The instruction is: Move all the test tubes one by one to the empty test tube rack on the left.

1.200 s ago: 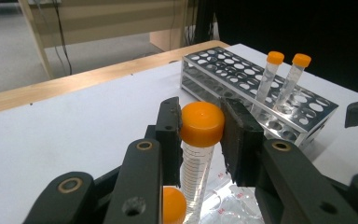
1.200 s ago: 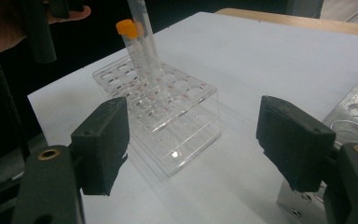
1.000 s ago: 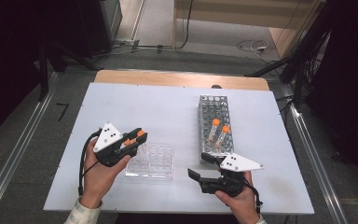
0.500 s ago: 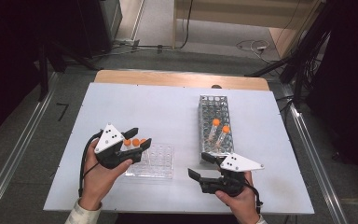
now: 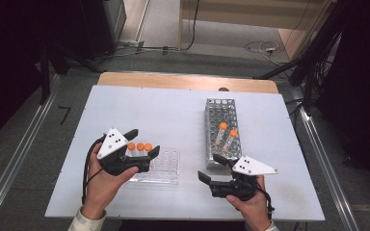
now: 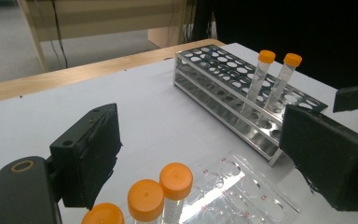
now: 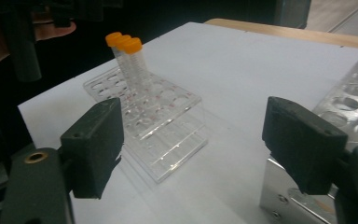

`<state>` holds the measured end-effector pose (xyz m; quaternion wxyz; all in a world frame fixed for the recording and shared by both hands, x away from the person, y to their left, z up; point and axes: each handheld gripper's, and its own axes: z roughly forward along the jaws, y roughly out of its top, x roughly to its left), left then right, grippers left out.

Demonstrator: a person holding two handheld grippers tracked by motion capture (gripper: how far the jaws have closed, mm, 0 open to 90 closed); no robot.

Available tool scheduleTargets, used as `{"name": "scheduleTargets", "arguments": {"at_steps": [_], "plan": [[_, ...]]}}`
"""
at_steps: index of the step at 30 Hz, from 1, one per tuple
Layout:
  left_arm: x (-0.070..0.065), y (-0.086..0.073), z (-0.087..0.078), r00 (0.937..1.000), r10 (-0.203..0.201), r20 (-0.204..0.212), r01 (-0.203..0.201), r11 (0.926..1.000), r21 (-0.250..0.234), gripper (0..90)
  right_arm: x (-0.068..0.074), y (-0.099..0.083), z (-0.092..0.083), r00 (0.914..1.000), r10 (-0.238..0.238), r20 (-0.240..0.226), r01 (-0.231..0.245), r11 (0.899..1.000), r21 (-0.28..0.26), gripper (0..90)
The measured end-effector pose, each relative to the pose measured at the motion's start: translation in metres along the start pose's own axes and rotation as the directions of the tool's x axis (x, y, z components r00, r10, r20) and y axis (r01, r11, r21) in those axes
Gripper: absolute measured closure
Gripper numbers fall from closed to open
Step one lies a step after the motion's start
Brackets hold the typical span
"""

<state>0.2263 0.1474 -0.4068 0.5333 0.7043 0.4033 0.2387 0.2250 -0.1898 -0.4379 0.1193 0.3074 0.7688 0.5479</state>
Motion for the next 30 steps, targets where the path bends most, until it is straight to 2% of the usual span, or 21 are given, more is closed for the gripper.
{"name": "scheduleTargets", "arguments": {"at_steps": [5, 9, 17, 22, 26, 30], "plan": [[-0.003, 0.001, -0.001, 0.9999, 0.002, 0.015, -0.002, 1.0000, -0.009, 12.9, -0.006, 0.001, -0.003, 0.9979, -0.003, 0.065, 0.004, 1.000, -0.019, 10.6], [-0.006, 0.003, -0.003, 0.9998, 0.006, 0.021, -0.006, 0.9998, -0.017, 13.0, -0.014, 0.001, -0.007, 0.9898, -0.011, 0.142, 0.018, 0.999, -0.045, 9.1], [-0.012, 0.005, -0.004, 0.9992, 0.015, 0.036, -0.014, 0.9997, -0.022, 13.7, -0.047, -0.001, -0.010, 0.9619, 0.024, 0.272, -0.015, 0.999, -0.034, 9.6], [-0.014, 0.007, -0.006, 0.9991, 0.019, 0.038, -0.018, 0.9994, -0.029, 13.8, -0.068, -0.001, -0.006, 0.9491, 0.050, 0.311, -0.042, 0.999, -0.033, 14.2], [-0.015, 0.007, -0.005, 0.9988, 0.022, 0.044, -0.021, 0.9995, -0.023, 13.8, -0.080, -0.001, -0.001, 0.9498, 0.049, 0.309, -0.046, 0.999, -0.015, 24.1], [-0.016, 0.006, -0.004, 0.9986, 0.020, 0.049, -0.019, 0.9997, -0.018, 14.2, -0.087, -0.003, 0.007, 0.9434, 0.030, 0.330, -0.038, 0.999, 0.017, 31.3]]}}
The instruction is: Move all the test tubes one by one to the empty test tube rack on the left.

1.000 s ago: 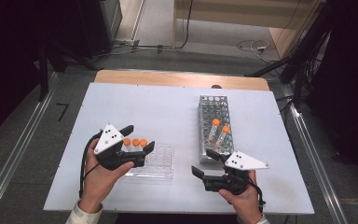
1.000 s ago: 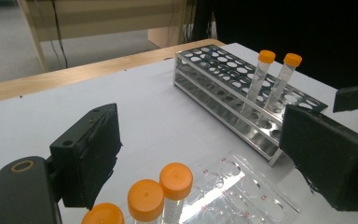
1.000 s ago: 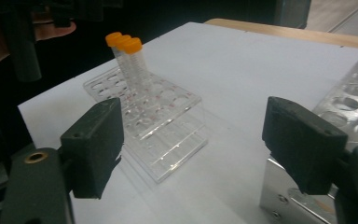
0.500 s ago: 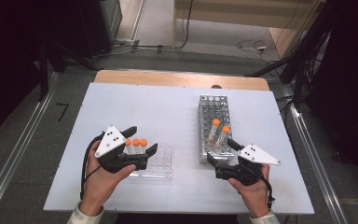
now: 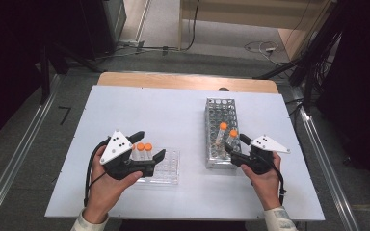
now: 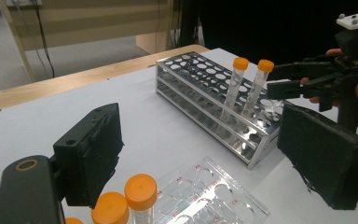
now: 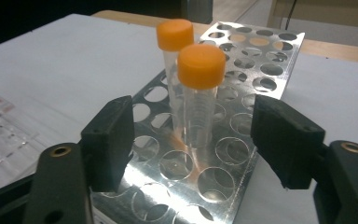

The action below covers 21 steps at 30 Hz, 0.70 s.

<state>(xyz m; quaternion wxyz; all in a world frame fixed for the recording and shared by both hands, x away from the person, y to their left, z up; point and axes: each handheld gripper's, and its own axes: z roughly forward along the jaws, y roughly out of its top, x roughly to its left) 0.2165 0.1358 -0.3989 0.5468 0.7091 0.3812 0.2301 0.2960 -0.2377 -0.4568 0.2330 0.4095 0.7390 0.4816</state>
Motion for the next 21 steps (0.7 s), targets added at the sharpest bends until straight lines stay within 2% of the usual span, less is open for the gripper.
{"name": "scheduleTargets", "arguments": {"at_steps": [5, 13, 21], "plan": [[0.000, 0.000, 0.000, 1.0000, 0.000, 0.000, 0.000, 1.0000, 0.001, 14.6, -0.003, 0.000, 0.007, 0.9998, -0.018, -0.002, 0.018, 1.000, 0.005, 44.8], [0.000, -0.001, 0.001, 1.0000, -0.001, -0.001, 0.001, 1.0000, 0.002, 14.9, -0.005, 0.000, 0.013, 0.9997, -0.024, -0.007, 0.024, 1.000, 0.003, 59.1], [-0.001, -0.001, 0.000, 1.0000, 0.000, -0.001, 0.000, 1.0000, 0.002, 14.9, -0.004, -0.003, 0.017, 0.9991, -0.043, 0.002, 0.043, 0.999, 0.011, 67.1]]}}
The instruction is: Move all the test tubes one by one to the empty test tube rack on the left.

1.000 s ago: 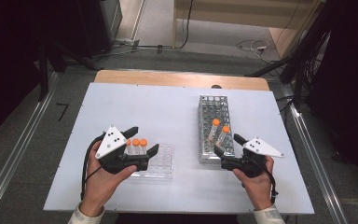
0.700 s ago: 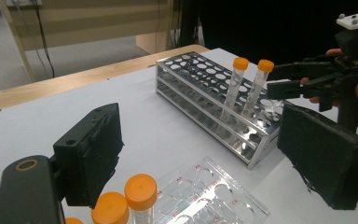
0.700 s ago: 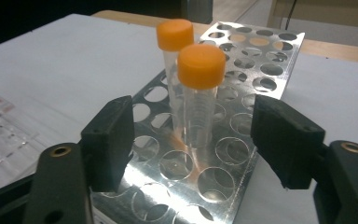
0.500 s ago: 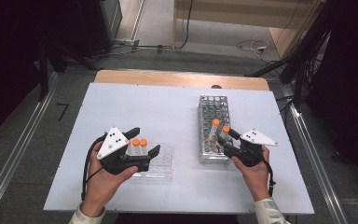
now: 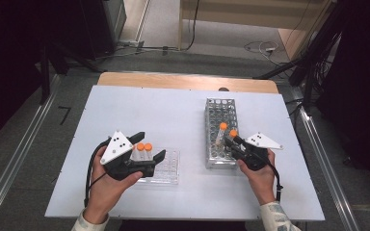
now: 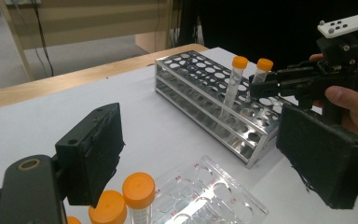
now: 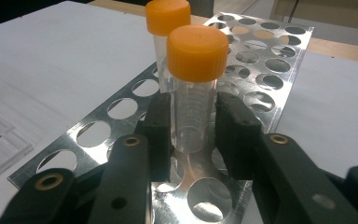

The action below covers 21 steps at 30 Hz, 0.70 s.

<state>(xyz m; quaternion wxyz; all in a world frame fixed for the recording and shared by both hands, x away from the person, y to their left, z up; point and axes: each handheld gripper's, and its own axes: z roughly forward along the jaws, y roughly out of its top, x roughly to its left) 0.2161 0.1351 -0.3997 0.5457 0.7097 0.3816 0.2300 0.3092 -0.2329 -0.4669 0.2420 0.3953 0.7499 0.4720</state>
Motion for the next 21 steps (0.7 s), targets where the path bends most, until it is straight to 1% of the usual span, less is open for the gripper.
{"name": "scheduleTargets", "arguments": {"at_steps": [3, 7, 11, 21], "plan": [[0.000, 0.000, 0.000, 1.0000, 0.000, 0.002, 0.000, 1.0000, 0.003, 14.9, 0.000, -0.001, 0.000, 1.0000, -0.002, 0.004, 0.002, 1.000, -0.004, 71.1], [0.000, 0.000, 0.000, 1.0000, 0.000, 0.003, 0.000, 1.0000, 0.004, 14.8, 0.001, -0.001, 0.000, 0.9999, -0.009, 0.008, 0.009, 1.000, -0.008, 71.5], [0.000, 0.000, 0.000, 1.0000, 0.001, 0.002, -0.001, 1.0000, 0.005, 14.8, 0.000, 0.001, -0.003, 1.0000, -0.001, 0.001, 0.001, 1.000, -0.021, 71.5], [-0.002, 0.000, 0.001, 1.0000, 0.004, 0.002, -0.004, 1.0000, 0.007, 14.1, 0.002, 0.016, -0.020, 1.0000, 0.000, 0.008, 0.001, 0.996, -0.090, 71.5]]}}
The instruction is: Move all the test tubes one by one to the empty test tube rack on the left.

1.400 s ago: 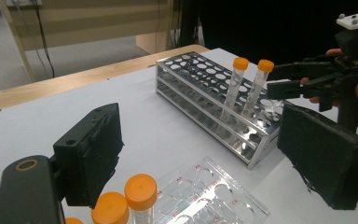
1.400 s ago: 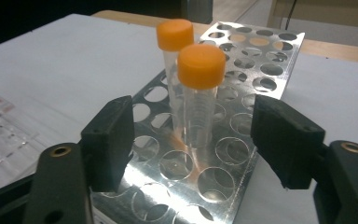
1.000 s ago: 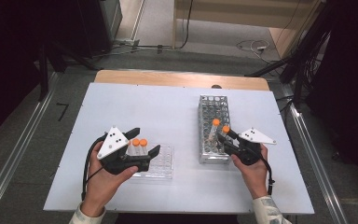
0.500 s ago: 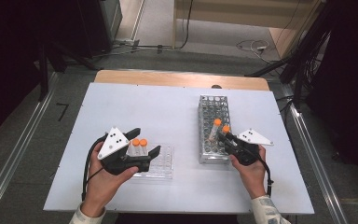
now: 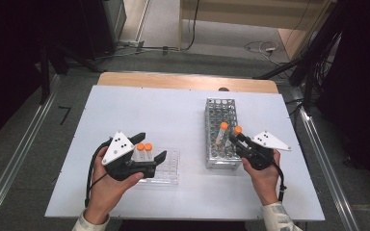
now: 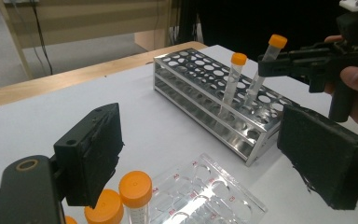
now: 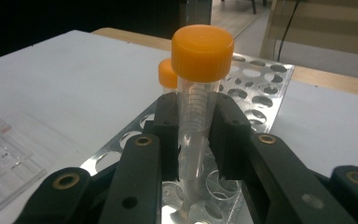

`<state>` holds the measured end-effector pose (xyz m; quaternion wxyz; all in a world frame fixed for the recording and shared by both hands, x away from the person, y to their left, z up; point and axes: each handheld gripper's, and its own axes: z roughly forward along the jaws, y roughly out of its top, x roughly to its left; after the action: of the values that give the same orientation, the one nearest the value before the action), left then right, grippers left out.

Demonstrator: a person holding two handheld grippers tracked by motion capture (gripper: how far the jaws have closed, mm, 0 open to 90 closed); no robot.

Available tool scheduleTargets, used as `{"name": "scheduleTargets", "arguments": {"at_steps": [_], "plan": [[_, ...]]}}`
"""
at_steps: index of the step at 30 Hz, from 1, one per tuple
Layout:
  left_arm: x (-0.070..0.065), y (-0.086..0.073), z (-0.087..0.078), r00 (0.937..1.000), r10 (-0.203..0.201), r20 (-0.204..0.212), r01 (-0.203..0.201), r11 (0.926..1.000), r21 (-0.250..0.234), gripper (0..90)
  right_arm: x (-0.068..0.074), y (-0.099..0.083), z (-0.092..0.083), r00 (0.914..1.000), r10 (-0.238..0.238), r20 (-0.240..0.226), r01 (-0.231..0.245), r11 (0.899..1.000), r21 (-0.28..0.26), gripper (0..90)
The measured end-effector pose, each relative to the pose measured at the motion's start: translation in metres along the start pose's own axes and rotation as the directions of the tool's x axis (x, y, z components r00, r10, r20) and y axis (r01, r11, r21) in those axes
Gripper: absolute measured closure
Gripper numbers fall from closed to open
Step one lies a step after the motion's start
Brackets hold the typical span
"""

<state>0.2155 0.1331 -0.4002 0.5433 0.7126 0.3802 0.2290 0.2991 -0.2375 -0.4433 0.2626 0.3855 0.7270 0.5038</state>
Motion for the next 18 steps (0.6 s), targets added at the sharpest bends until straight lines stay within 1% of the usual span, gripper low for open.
{"name": "scheduleTargets", "arguments": {"at_steps": [5, 10, 13, 17, 18], "plan": [[-0.001, 0.001, -0.001, 1.0000, 0.001, 0.004, -0.001, 1.0000, -0.005, 14.1, 0.002, 0.010, -0.011, 1.0000, 0.003, 0.006, -0.002, 0.999, -0.036, 71.5], [-0.003, 0.001, -0.001, 0.9999, 0.000, 0.016, 0.000, 1.0000, -0.008, 14.0, 0.006, 0.020, -0.024, 0.9999, -0.009, -0.007, 0.008, 0.997, -0.075, 71.5], [-0.005, 0.001, -0.001, 0.9998, 0.003, 0.018, -0.003, 0.9999, -0.010, 14.0, 0.013, 0.024, -0.031, 0.9995, -0.021, -0.023, 0.019, 0.997, -0.074, 71.5], [-0.007, 0.002, -0.002, 0.9996, 0.008, 0.027, -0.008, 0.9999, -0.012, 13.4, 0.027, 0.024, -0.036, 0.9965, -0.059, -0.059, 0.055, 0.996, -0.066, 71.5], [-0.008, 0.002, -0.002, 0.9996, 0.005, 0.029, -0.004, 0.9998, -0.017, 13.4, 0.031, 0.023, -0.037, 0.9953, -0.066, -0.071, 0.062, 0.996, -0.067, 71.5]]}}
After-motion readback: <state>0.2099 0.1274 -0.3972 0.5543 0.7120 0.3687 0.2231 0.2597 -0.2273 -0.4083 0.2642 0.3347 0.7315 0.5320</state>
